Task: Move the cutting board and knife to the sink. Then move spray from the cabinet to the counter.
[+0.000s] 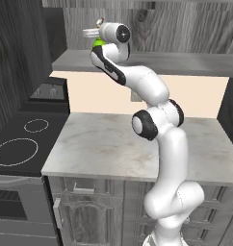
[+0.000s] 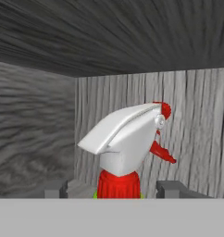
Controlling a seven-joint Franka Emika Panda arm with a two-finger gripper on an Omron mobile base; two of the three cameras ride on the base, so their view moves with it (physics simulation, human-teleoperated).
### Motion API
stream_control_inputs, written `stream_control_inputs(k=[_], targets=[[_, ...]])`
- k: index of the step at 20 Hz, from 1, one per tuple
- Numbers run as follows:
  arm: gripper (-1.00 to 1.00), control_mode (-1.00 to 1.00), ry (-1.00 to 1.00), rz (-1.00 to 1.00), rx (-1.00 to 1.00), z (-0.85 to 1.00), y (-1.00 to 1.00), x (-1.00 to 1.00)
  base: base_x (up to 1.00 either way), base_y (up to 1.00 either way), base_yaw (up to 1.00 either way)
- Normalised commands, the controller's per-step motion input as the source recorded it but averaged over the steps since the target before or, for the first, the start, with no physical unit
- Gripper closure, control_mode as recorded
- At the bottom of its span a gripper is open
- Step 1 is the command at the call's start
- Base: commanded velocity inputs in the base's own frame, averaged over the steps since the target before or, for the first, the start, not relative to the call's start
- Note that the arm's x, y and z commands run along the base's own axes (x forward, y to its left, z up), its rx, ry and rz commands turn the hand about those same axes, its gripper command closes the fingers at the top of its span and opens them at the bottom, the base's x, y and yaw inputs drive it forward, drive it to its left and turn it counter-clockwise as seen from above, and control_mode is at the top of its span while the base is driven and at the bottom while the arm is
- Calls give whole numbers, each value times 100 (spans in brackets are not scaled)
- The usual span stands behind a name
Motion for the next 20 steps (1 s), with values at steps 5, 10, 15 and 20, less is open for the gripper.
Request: stream_control_inputs(k=[5,10,15,20], targets=[[100,-100,0,0,0,0,0,0,0,0,0],[100,-100,0,0,0,0,0,-12,0,0,0],[100,-100,0,0,0,0,0,-39,0,0,0],[100,-100,0,0,0,0,0,-36,0,0,0]])
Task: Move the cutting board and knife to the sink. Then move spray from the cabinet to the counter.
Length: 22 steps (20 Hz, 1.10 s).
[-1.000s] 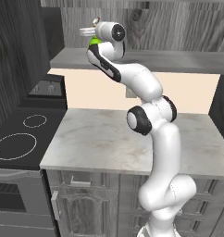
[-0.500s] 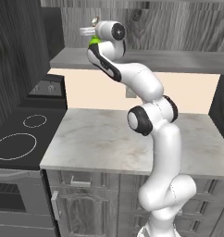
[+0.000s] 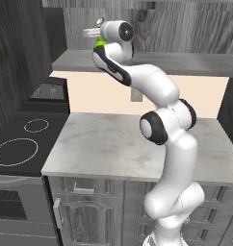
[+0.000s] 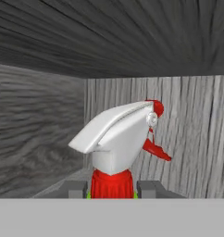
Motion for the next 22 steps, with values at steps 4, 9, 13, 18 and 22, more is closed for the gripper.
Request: stream_control_inputs(k=[4,9,13,18,22], targets=[[100,-100,-2,0,0,0,0,-45,0,0,0],[100,-100,-1,-1,0,1,0,-52,0,0,0],[100,-100,0,-4,0,1,0,-76,0,0,0],[100,-100,0,-8,0,4,0,-96,0,0,0],[100,-100,0,-10,0,0,0,-100,0,0,0]])
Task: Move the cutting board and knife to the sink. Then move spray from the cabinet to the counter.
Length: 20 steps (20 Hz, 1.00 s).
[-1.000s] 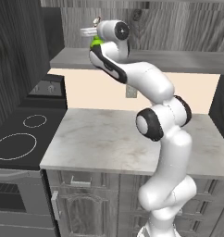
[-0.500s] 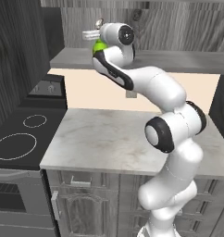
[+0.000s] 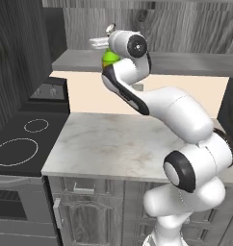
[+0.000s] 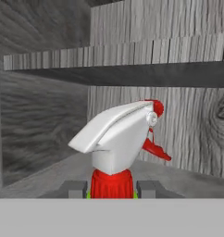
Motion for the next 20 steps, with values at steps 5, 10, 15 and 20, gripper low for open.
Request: stream_control_inputs(k=[5,10,15,20], targets=[[100,-100,-1,-11,2,0,0,-100,0,0,0],[100,-100,1,-16,3,-13,0,-96,0,0,0],[100,-100,4,-19,0,-52,-21,-49,0,0,0],[100,-100,0,-10,1,-54,-36,-57,0,0,0]])
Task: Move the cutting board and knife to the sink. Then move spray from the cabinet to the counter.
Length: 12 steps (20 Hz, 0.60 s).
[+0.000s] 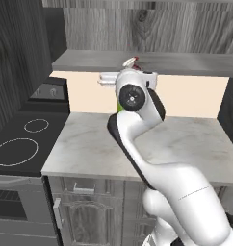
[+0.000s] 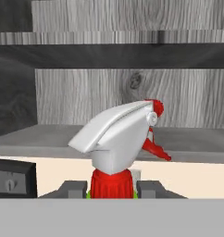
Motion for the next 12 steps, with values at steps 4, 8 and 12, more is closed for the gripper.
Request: stream_control_inputs(k=[4,8,12], targets=[[100,-100,0,-3,1,-55,-20,-49,0,0,0],[100,-100,-2,-1,8,-52,-7,-38,0,0,0],[100,-100,0,0,8,-51,0,-13,0,0,0]])
